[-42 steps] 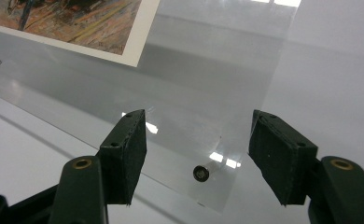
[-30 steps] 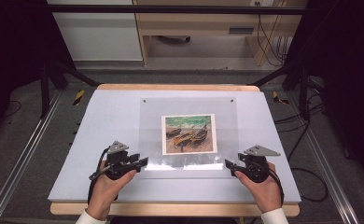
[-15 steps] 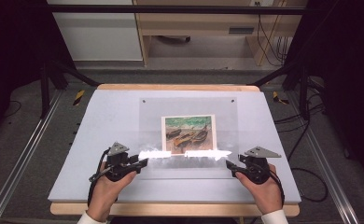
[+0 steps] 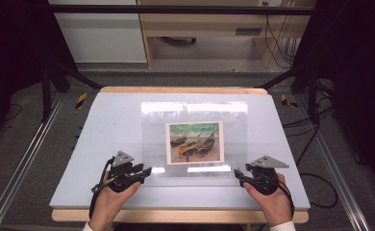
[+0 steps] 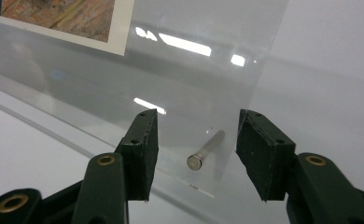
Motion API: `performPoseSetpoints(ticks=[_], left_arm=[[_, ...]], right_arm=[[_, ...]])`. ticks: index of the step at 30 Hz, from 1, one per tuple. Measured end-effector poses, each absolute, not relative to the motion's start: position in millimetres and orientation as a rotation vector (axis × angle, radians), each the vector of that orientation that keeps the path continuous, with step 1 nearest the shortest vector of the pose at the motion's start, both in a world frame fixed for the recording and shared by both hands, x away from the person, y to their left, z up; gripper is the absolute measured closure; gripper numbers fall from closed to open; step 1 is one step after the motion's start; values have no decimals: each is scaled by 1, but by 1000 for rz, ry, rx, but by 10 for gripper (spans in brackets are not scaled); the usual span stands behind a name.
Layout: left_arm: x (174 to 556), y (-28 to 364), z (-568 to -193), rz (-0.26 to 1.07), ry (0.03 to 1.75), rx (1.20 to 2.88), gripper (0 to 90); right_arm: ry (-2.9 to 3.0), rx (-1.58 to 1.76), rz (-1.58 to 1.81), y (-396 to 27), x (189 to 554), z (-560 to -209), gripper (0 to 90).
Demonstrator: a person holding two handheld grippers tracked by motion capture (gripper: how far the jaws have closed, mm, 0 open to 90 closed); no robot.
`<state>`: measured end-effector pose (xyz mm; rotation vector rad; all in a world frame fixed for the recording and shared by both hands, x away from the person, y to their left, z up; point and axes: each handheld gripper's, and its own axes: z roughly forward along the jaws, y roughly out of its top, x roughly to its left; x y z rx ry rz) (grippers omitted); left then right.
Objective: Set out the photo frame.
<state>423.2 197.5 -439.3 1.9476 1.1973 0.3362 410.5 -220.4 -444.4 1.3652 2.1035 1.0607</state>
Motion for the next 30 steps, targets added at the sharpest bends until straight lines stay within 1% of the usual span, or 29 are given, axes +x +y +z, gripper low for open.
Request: performPoseSetpoints(ticks=[12, 20, 30], left_arm=[[419, 200, -444, 321, 1201, 1923, 639], [418, 200, -445, 329, 1194, 1925, 641], [417, 203, -446, 307, 1186, 1922, 664]], right_arm=[[2106, 1367, 1066, -223, 407, -447, 539], [2105, 1369, 1065, -223, 405, -448, 544], [2105, 1388, 1058, -223, 404, -448, 562]])
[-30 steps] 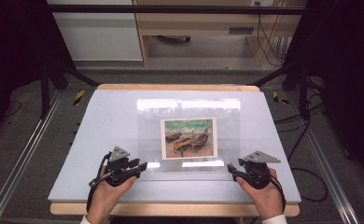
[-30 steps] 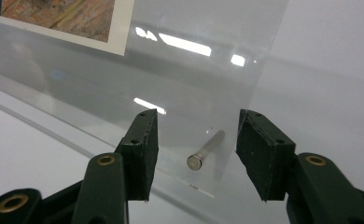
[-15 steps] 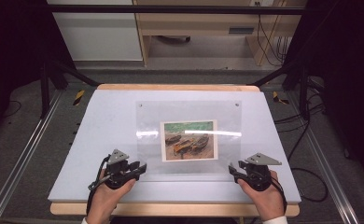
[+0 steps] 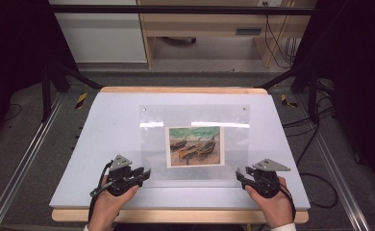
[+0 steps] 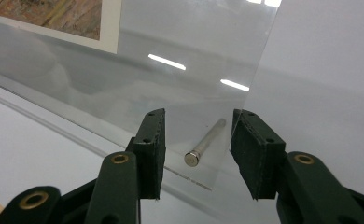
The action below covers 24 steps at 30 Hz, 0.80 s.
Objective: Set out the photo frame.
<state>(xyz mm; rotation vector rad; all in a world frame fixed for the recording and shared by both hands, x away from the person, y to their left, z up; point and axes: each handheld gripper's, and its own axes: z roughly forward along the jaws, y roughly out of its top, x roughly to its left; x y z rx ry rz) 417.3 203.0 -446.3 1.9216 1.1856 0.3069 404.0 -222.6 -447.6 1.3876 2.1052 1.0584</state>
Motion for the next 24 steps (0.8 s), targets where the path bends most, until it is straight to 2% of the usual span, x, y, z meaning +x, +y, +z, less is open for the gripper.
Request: performPoseSetpoints(ticks=[24], left_arm=[[415, 205, -448, 285, 1172, 1946, 674]], right_arm=[[2116, 1389, 1049, -225, 399, -449, 605]])
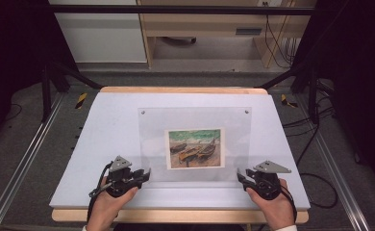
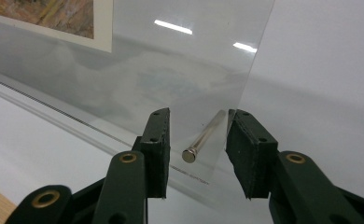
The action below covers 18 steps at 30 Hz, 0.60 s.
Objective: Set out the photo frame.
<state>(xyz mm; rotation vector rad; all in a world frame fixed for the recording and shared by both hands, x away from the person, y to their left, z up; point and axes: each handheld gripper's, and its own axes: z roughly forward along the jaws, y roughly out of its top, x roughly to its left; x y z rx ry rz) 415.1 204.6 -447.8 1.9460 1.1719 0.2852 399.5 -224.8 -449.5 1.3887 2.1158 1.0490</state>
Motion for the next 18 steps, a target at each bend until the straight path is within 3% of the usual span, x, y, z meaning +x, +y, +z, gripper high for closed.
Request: performPoseSetpoints(ticks=[18], left_arm=[[413, 204, -448, 280, 1177, 1954, 677]], right_arm=[[2117, 1380, 1045, -225, 397, -451, 609]])
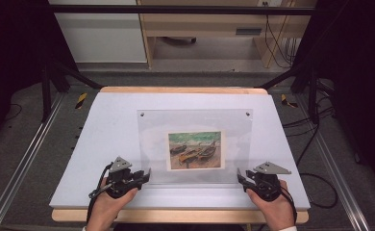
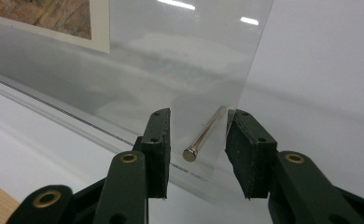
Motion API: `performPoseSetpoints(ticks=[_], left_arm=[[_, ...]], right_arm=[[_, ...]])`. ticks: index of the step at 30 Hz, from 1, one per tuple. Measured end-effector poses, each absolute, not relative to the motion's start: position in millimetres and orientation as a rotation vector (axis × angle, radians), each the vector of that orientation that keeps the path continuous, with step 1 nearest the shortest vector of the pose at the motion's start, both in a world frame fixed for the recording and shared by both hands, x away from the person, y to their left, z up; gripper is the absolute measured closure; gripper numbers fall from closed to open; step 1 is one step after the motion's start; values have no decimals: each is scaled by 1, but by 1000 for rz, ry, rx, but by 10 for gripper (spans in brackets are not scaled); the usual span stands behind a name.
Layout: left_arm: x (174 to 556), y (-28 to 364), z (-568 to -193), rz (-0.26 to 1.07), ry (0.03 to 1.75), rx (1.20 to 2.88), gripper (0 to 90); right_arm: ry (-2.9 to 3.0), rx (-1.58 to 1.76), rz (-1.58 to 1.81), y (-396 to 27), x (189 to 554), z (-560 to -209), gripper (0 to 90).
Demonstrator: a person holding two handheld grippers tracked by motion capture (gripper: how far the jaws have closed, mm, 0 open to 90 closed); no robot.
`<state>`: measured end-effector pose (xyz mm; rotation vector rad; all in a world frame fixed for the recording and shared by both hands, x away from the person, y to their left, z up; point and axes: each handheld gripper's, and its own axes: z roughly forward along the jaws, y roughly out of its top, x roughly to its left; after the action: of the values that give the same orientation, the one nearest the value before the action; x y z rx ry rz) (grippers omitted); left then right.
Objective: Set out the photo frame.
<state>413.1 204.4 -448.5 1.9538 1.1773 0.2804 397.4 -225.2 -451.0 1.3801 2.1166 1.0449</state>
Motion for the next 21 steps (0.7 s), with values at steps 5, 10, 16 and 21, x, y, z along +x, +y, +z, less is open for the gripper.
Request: performPoseSetpoints(ticks=[5, 10, 16, 21], left_arm=[[413, 205, -448, 277, 1177, 1959, 677], [412, 206, -449, 261, 1182, 1955, 682], [411, 206, -450, 256, 1181, 1965, 683], [410, 206, -451, 252, 1179, 1971, 683]], right_arm=[[2119, 1386, 1043, -225, 397, -451, 611], [2121, 1387, 1042, -225, 396, -451, 613], [2128, 1392, 1034, -225, 394, -452, 617], [2135, 1388, 1024, -225, 393, -453, 619]])
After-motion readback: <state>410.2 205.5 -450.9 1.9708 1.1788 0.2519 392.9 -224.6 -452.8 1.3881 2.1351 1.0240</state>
